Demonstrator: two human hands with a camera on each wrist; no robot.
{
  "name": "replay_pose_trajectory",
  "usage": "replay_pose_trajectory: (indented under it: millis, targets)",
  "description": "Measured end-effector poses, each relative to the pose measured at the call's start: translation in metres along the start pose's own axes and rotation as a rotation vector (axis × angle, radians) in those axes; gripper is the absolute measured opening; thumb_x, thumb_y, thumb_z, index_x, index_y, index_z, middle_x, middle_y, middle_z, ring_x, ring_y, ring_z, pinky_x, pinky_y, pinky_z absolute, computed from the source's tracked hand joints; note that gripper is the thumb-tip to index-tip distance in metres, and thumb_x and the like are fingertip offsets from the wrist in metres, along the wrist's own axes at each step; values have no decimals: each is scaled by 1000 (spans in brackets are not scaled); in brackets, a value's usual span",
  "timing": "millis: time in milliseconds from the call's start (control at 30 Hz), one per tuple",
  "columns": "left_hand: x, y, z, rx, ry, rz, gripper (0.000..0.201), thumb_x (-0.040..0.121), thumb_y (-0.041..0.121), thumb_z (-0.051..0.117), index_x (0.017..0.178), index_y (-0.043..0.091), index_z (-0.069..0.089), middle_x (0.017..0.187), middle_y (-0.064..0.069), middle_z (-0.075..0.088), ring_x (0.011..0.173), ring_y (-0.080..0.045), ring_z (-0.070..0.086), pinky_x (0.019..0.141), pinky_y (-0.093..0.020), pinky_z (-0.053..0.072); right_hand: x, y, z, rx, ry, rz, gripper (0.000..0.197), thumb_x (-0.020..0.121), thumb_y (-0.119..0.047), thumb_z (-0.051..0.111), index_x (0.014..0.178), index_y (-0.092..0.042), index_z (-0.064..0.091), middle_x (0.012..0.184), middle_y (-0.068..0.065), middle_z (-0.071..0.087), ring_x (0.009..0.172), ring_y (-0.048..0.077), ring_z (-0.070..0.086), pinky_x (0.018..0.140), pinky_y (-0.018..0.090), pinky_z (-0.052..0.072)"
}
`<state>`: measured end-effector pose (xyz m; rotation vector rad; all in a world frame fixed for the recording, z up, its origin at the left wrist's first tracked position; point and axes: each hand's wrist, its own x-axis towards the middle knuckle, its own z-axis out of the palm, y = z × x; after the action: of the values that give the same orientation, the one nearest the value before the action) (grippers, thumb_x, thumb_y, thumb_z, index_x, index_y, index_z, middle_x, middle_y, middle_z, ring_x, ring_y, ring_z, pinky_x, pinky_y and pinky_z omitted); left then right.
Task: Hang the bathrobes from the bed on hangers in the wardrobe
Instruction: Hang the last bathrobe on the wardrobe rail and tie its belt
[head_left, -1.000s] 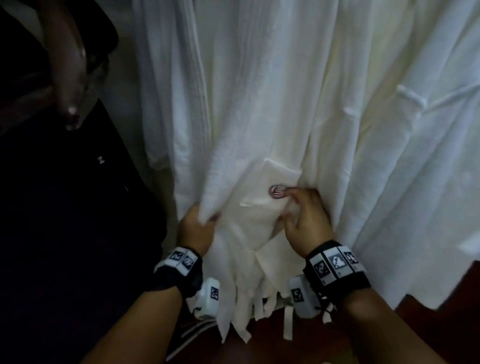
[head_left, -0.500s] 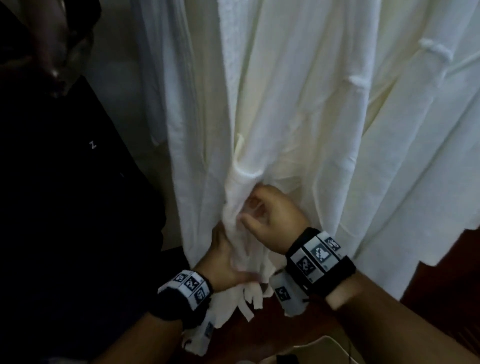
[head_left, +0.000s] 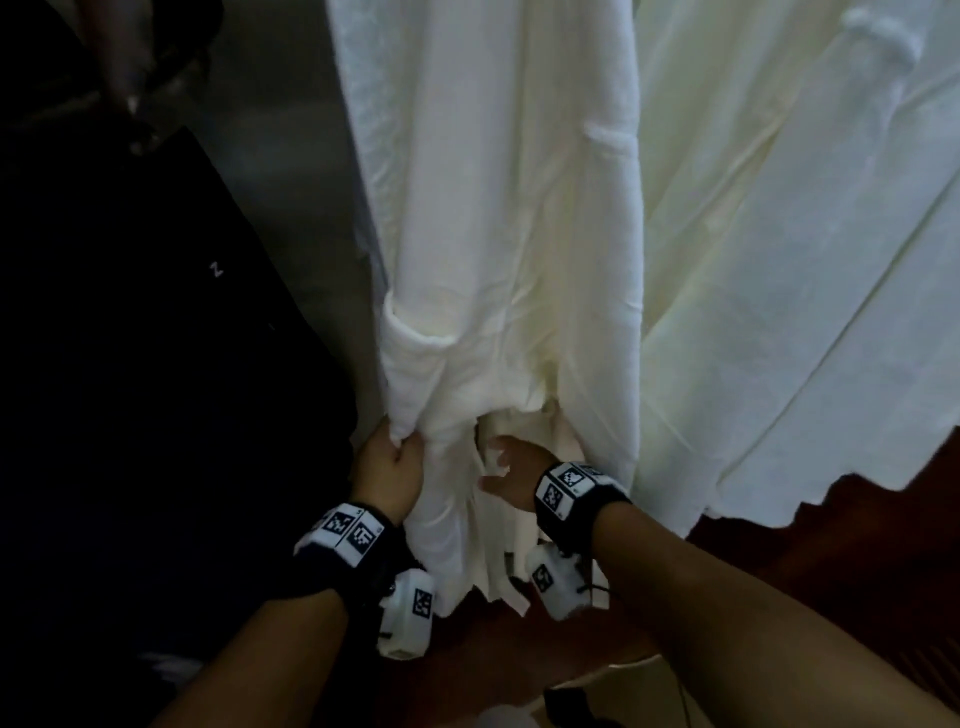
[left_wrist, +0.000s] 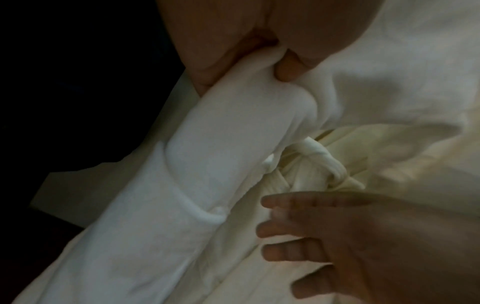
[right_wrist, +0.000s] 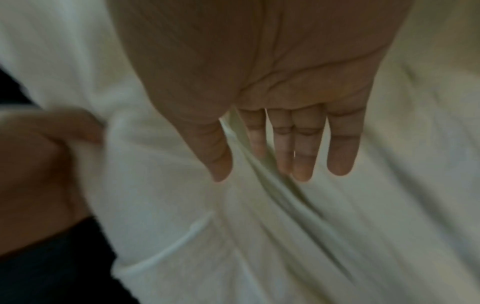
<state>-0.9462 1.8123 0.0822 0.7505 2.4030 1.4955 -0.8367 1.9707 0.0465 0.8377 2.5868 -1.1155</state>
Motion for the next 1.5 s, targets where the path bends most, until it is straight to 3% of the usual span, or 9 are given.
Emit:
replay_pose_trajectory:
  millis: [200,467,633,767,867,933,1100,1333,1500]
  targets:
    - [-10,-8,-14,-38,-75,48,17,85,30,47,85,19,59,86,-2,65,90,-18,63,77,-26,45,29,-9,28,230,122,-89,73,87,-37,68,147,-15,34,137,7,52,124,28,51,87,26,42]
    - [8,11,2,203,-42,163,78,71,66,57,127,12,51,117,-4,63,106,-17,61,88,-27,48,-34,-12,3,193,195,-96,59,89,-52,55,137,-19,45,128,2,59,116,20,55,100,33,43]
    - [33,40,30,168,-24,-10,69,82,51,66,138,16,45,132,-8,58,117,-27,58,87,-21,39,-98,7,-28,286,256,-131,71,75,-62,59,138,-50,32,132,-13,51,106,15,64,84,41,57]
    - [40,64,42,-123,-562,111,35,83,-1,60,116,13,58,107,-9,69,98,-16,67,81,-31,53,-125,9,-51,442,184,-193,15,82,-31,74,96,-34,69,98,-7,70,68,26,70,63,41,60]
    - [66,68,24,-197,-31,148,30,83,-10,49,81,17,60,73,-7,64,67,-17,62,62,-28,46,-124,15,-58,487,150,-169,11,86,-21,72,75,-19,74,82,5,73,52,25,65,56,30,54]
    - [93,59,7,-52,359,174,18,78,9,58,92,19,54,89,-11,59,78,-20,55,72,-35,48,-120,16,-58,522,97,-163,18,88,-22,70,71,-19,75,79,8,73,51,21,60,58,28,50]
    - [128,53,-3,104,-49,-108,116,69,35,82,149,26,0,149,-9,36,130,-29,42,110,-42,36,-105,4,-55,603,-2,-168,29,90,-44,63,76,-24,79,87,7,74,69,22,56,67,32,48]
    - [77,71,-19,453,-30,67,49,89,32,65,127,2,55,128,-21,59,114,-34,58,88,-29,45,-81,-23,-40,492,97,-185,62,70,-55,78,126,-32,62,107,-10,69,103,2,62,95,22,47]
    - [-2,95,-16,270,-379,256,25,83,25,61,104,13,68,103,-10,71,98,-22,67,79,-27,52,-60,-47,-28,294,26,-153,78,74,-39,81,140,-20,43,127,-4,56,116,6,52,97,14,42]
